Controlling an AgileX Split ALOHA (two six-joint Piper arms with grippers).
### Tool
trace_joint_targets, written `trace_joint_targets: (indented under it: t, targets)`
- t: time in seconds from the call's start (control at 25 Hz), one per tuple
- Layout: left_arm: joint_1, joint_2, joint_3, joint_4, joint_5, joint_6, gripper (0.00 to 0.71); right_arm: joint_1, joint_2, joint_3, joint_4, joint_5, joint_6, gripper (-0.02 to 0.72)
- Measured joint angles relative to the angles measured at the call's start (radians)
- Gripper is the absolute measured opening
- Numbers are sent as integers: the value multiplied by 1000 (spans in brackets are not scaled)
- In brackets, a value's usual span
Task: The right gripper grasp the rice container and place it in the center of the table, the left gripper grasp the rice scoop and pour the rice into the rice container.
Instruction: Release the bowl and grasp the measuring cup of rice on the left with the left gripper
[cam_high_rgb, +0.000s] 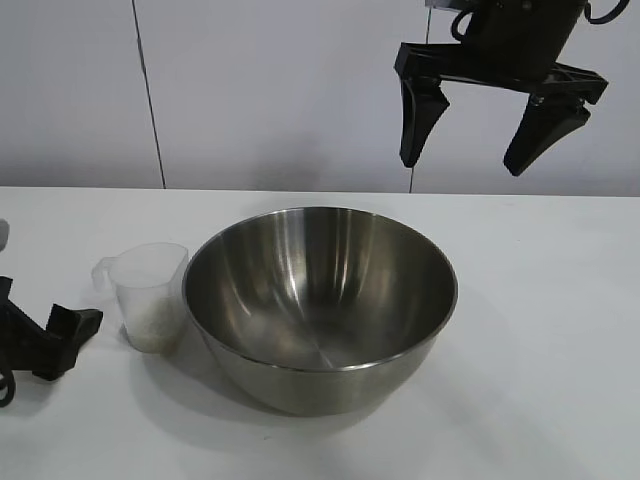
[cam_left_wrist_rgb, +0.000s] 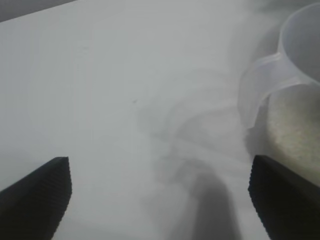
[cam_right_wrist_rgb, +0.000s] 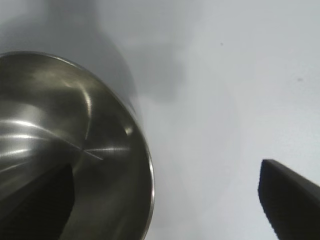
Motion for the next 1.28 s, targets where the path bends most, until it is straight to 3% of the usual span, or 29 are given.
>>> trace_joint_targets:
  t: [0.88,1.08,1.16,1.28]
  targets:
    - [0,44,-131,-7,0,-22,668,0,0,0,3,1,0,694]
    - [0,17,-132,-11,0,-82,546,0,0,0,5,1,0,694]
    - [0,12,-134,-11,0,-89,463,0,0,0,5,1,0,694]
    - [0,12,-134,11,0,-93,279,0,0,0,5,1,0,694]
